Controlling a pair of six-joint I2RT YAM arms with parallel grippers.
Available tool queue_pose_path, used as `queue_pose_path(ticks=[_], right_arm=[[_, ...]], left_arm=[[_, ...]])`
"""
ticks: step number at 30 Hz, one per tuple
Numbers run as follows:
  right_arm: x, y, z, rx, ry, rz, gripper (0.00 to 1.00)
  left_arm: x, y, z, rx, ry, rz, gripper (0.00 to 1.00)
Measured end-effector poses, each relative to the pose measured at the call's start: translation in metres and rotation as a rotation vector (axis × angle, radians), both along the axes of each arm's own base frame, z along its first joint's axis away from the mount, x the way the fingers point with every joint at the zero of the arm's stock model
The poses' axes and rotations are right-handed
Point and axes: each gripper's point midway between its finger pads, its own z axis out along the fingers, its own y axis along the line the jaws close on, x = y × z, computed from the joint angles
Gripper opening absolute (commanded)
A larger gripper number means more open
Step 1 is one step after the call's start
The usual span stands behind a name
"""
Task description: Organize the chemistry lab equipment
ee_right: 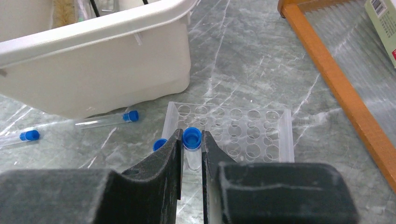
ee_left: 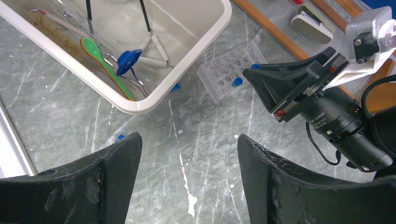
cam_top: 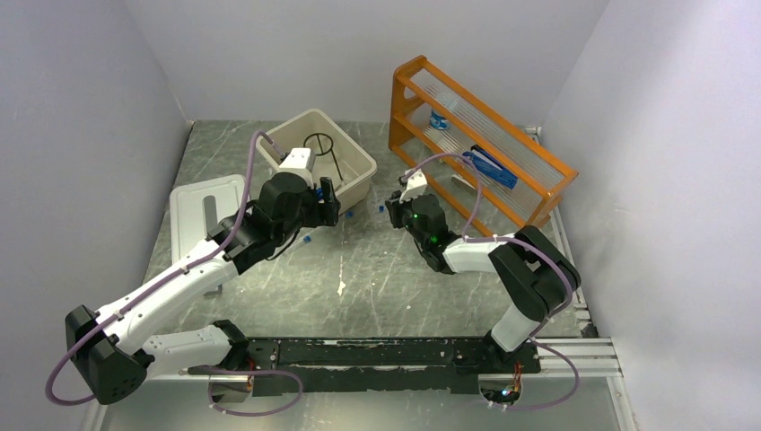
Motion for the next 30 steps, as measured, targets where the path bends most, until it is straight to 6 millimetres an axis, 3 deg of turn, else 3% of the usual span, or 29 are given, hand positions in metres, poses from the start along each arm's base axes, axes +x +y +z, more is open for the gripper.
queue_pose_path(ticks=[20,30], right_arm=[[-0.004,0.003,-0.012,-0.033,0.01,0.019,0.3],[-0.008,-0.002,-0.005,-0.022,0.032,-0.003,0.5]], left_arm=[[-0.001,0.003,0.0,-0.008,0.001,0.001,0.78],[-0.001,0.006,-0.002,-0.008,0.003,0.005,0.78]])
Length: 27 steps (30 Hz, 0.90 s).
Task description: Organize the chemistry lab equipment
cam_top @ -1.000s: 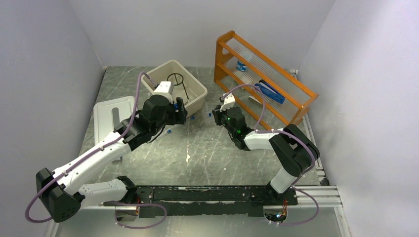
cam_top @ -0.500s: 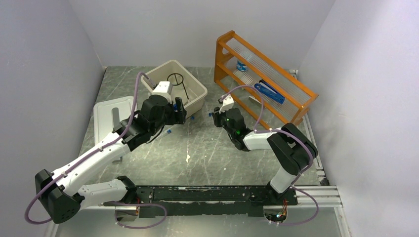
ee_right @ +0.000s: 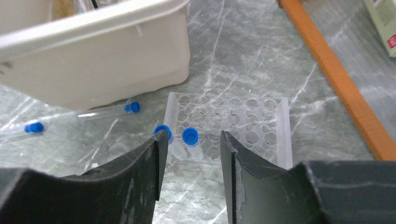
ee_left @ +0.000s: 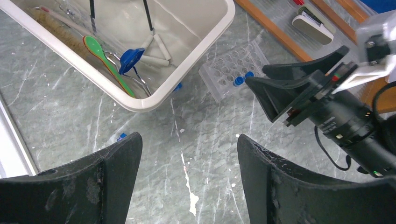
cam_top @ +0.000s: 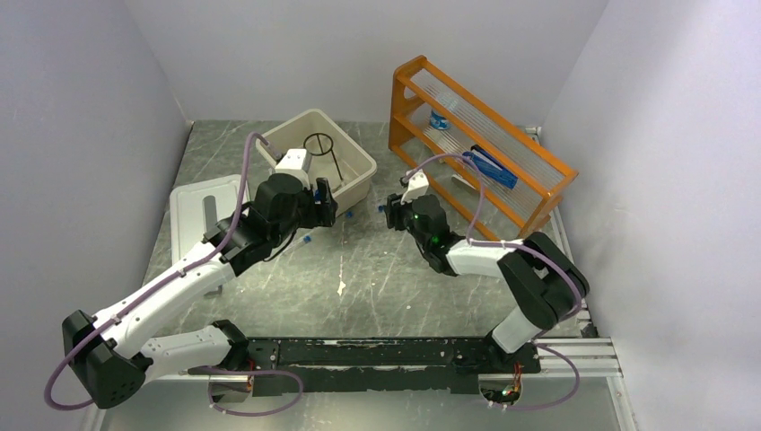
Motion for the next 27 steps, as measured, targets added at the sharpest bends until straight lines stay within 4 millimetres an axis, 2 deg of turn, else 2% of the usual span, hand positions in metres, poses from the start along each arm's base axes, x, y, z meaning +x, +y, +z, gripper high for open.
queue_pose_path(ticks=[5,7,9,13,19,22,24,27], right_arm=[[-0.007,-0.005,0.033,0.064,-0.013,-0.02,0.49],[-0.012,-0.007,0.044,0.093,-0.007,-0.027,0.45],[-0.015,-0.009,0.047,0.11,0.011,-0.035,0.38],[-0.02,-0.012,0.032,0.111,0.096,-0.065,0.29],[-0.023,-0.016,-0.005,0.064,0.231,-0.12,0.27],[-0.026,-0.017,-0.009,0.066,0.261,-0.129,0.27],[-0.028,-0.016,-0.007,0.078,0.27,-0.127,0.28],[-0.033,-0.013,0.003,0.11,0.275,-0.11,0.29]], left_arm=[[-0.001,0.0,0.001,-0.004,-0.001,0.0,0.78],[-0.001,0.0,0.001,-0.006,0.0,0.001,0.77],[-0.001,0.0,0.0,-0.01,0.004,0.004,0.76],[-0.003,0.001,-0.009,-0.011,0.025,0.007,0.75],[-0.008,0.004,-0.027,-0.003,0.068,0.024,0.68],[-0.008,0.012,-0.041,0.018,0.096,0.065,0.61],[-0.007,0.019,-0.055,0.051,0.115,0.094,0.62],[-0.009,0.032,-0.089,0.132,0.167,0.135,0.66]])
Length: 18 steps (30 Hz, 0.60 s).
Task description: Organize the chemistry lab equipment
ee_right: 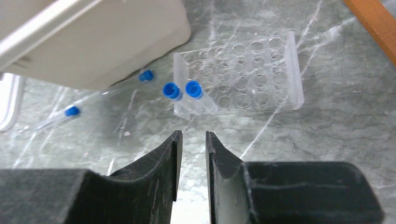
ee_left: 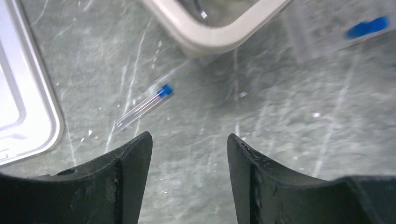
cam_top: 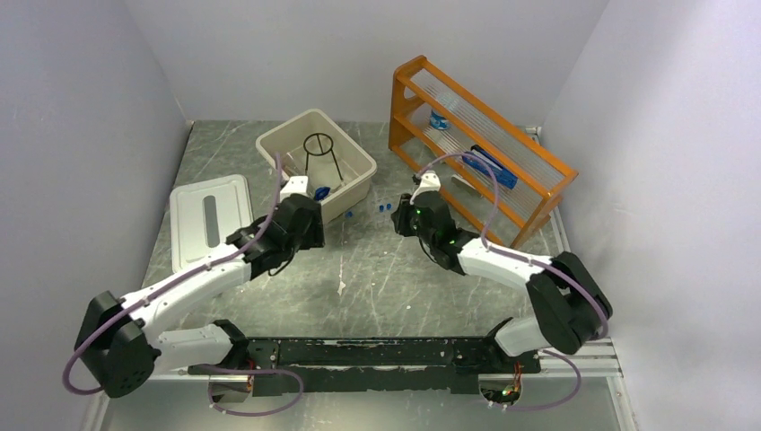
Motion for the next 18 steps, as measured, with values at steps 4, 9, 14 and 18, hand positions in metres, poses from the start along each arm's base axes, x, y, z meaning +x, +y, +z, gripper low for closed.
queue_pose_path(ticks=[4,9,14,18], right_arm=[[-0.011,0.002,0.019,0.07,-0.017,0.024,0.3],[-0.029,0.002,0.025,0.134,-0.008,0.052,0.31],[-0.041,-0.002,0.021,0.156,0.016,0.062,0.31],[-0.046,-0.004,0.024,0.174,0.014,0.062,0.32]], left_arm=[[-0.004,0.016,-0.038,0.089,0.066,0.047,0.69],[0.004,0.043,-0.072,0.085,0.134,0.18,0.7],[0.005,0.068,-0.102,0.043,0.188,0.276,0.76],[0.019,0.069,-0.105,-0.035,0.185,0.286,0.78]])
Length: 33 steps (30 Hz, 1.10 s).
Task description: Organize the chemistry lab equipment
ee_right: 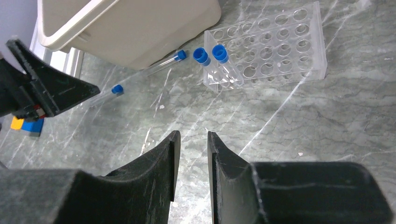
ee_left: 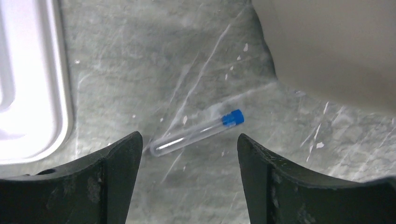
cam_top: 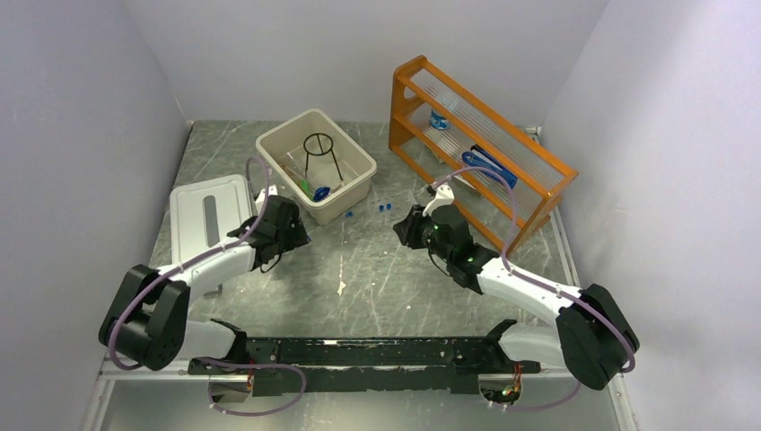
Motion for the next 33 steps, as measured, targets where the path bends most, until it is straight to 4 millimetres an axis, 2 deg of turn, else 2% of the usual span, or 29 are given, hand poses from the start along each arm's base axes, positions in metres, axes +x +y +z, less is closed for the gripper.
queue_pose_path(ticks=[3,7,12,19,25,29,33], right_arm=[[-0.001,-0.001,0.003,0.009,-0.005,-0.002,0.32],[-0.001,-0.001,0.005,0.015,-0.01,-0.005,0.32],[-0.002,-0.002,0.008,0.018,-0.014,-0.008,0.32],[-0.003,-0.006,0.006,0.009,-0.005,-0.02,0.32],[-0.005,-0.007,0.006,0.012,0.006,-0.027,0.32],[-0.005,-0.007,0.005,0.015,0.01,-0.03,0.32],[-0.005,-0.007,0.005,0.014,0.013,-0.031,0.32]], left_arm=[[0.009,-0.001,-0.007,-0.036,0.008,-0.011,0.75],[0.01,-0.003,-0.022,-0.045,0.057,-0.047,0.71],[0.012,-0.012,-0.02,-0.07,0.052,-0.098,0.64],[0.004,-0.022,-0.022,-0.114,0.074,-0.149,0.59],[-0.006,-0.034,-0.024,-0.087,0.08,-0.194,0.53],[-0.019,-0.049,-0.026,-0.025,0.083,-0.247,0.45],[-0.028,-0.052,-0.029,0.052,0.081,-0.266,0.34]])
